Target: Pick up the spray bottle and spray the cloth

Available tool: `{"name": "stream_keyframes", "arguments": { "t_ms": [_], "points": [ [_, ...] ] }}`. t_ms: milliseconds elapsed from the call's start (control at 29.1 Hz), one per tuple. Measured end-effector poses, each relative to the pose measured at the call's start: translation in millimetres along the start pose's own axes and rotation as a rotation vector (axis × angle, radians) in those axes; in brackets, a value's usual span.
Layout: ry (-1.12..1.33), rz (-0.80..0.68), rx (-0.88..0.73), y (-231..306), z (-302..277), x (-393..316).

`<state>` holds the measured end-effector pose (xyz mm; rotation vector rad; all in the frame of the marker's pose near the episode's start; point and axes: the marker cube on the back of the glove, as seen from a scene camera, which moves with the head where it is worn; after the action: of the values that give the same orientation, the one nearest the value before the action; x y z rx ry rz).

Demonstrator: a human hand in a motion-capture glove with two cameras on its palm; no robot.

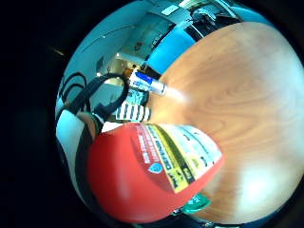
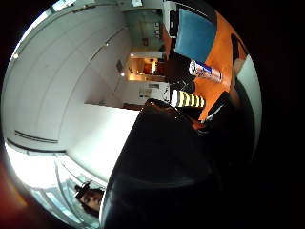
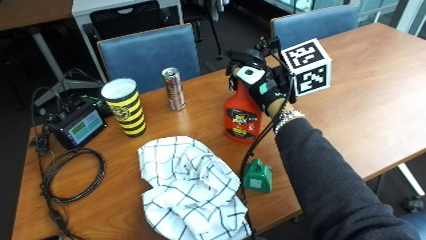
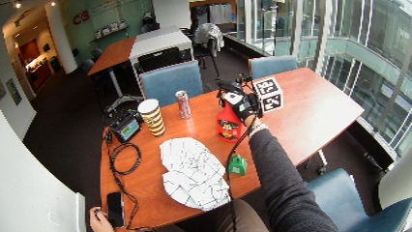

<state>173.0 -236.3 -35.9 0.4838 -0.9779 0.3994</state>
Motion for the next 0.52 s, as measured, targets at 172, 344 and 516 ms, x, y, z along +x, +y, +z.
{"name": "stream_keyframes", "arguments": {
  "t_ms": [172, 344, 516],
  "points": [
    [-0.019, -0.039, -0.026, -1.6, 12.2, -8.3],
    [-0.025, -0.068, -0.032, -4.4, 23.6, -20.2],
    [-0.02, -0.054, -0.04, -5.7, 31.5, -9.7]
  ]
}}
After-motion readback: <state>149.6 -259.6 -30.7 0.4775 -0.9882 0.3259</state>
